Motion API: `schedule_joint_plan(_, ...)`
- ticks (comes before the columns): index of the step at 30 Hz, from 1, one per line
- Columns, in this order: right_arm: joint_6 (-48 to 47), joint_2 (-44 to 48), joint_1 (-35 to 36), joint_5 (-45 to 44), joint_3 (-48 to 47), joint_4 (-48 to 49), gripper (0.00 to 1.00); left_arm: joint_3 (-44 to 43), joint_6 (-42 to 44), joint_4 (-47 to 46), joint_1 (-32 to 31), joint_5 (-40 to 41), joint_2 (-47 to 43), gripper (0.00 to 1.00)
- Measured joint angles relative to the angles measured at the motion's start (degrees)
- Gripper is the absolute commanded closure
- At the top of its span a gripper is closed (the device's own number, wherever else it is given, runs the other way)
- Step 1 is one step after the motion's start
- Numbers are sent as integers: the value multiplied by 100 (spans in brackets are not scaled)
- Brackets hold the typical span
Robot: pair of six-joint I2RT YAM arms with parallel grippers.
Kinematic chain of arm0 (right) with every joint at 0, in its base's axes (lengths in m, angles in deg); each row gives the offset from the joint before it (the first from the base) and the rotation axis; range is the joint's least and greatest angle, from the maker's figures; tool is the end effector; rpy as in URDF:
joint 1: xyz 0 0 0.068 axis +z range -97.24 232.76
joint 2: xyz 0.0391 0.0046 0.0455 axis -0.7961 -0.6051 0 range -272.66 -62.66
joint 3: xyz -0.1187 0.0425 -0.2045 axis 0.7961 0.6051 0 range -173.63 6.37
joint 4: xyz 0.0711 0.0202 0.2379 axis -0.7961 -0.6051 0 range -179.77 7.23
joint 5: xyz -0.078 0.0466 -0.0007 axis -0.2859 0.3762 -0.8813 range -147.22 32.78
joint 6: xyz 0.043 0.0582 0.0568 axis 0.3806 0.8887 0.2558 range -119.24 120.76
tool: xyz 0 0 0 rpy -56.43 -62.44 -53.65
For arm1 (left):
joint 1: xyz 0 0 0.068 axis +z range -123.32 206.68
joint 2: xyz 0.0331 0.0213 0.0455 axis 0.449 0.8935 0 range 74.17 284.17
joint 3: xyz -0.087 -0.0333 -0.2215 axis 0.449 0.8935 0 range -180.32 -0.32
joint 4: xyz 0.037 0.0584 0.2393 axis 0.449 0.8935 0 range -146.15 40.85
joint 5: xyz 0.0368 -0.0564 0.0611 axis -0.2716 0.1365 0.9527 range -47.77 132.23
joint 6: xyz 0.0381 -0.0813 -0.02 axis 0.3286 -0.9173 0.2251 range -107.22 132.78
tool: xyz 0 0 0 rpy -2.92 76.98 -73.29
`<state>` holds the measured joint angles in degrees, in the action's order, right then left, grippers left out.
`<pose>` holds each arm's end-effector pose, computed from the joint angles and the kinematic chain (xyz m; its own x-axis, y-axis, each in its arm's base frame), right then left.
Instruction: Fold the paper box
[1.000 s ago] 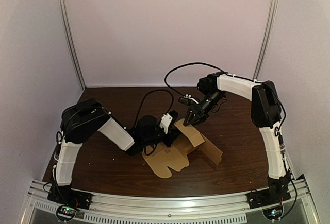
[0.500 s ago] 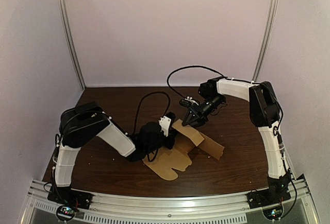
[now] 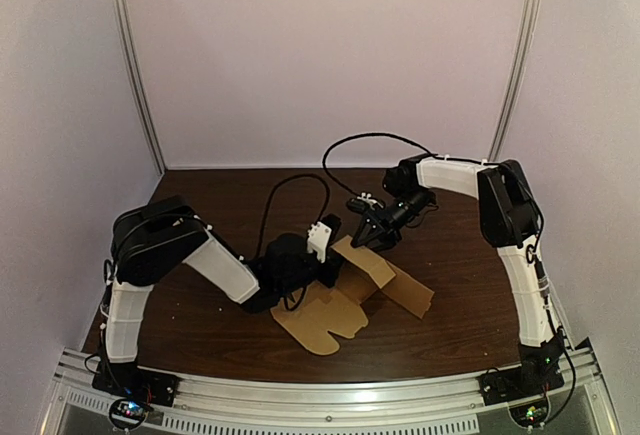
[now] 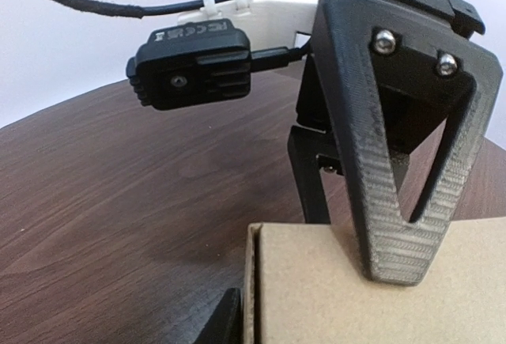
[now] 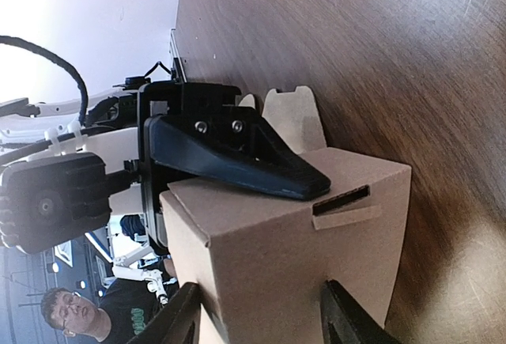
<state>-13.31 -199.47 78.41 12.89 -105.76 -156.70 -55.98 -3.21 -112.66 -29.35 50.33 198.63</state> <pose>0.3343 0.2467 0.1279 -0.8596 -0.5045 -0.0809 -0.2365 0.2526 0.9382 0.2567 -0.3603 0.0758 -0.3194 -0.0140 -0.9475 0.6826 0.6902 -0.2403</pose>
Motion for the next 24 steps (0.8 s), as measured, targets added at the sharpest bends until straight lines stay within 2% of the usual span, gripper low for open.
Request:
schedule_joint_plan(7, 15, -13, -2, 39, 0, -20, 48, -15, 299, 175, 0, -2, 0, 81)
schedule_joint_plan(10, 15, -15, -2, 46, 0, -22, 48, -46, 380, 291, 0, 9, 0, 86)
schedule_joint_plan(17, 35, -15, -7, 61, 0, -28, 48, -127, 509, 433, 0, 96, 0, 89)
schedule_joint_plan(24, 105, -17, 0, 267, 76, 79, 46, -127, 420, 433, -15, 479, 4, 90)
